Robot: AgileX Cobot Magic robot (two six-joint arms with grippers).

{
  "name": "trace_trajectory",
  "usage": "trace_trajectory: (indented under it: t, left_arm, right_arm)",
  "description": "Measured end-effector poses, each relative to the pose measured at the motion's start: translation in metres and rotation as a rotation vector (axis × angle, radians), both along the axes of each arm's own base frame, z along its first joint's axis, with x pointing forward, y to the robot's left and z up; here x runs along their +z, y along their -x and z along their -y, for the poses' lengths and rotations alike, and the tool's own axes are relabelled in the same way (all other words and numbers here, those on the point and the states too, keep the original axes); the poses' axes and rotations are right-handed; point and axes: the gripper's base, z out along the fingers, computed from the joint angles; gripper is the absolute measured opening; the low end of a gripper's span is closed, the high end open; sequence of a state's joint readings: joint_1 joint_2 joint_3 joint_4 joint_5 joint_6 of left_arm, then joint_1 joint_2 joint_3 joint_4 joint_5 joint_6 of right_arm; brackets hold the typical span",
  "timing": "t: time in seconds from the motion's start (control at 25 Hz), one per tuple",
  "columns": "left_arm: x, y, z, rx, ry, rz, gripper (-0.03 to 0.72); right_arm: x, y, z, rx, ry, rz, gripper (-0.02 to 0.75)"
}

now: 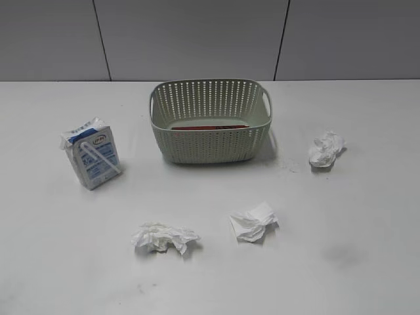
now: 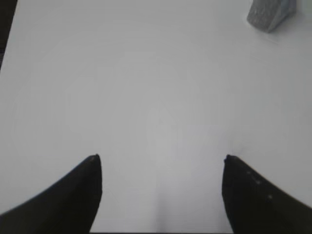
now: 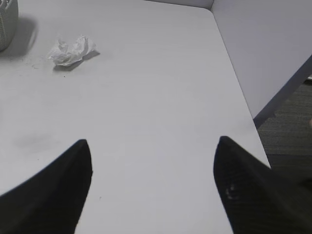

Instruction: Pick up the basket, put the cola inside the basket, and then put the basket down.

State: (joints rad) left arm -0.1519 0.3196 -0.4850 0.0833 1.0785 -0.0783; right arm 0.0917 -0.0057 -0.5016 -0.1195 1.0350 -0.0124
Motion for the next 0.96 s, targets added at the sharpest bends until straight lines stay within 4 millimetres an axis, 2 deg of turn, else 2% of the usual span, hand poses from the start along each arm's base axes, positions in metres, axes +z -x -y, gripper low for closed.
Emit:
trace_trajectory:
  t: [0.4, 0.96]
  left_arm:
    - [0.006, 0.045, -0.007, 0.001, 0.047, 0.3, 0.584]
    - [0.005, 0.047, -0.007, 0.001, 0.049, 0.315, 0.584]
  right_arm:
    - [0.0, 0.0, 0.0, 0.0, 0.0, -0.001, 0.59]
    - [0.0, 0.0, 0.0, 0.0, 0.0, 0.0, 0.589]
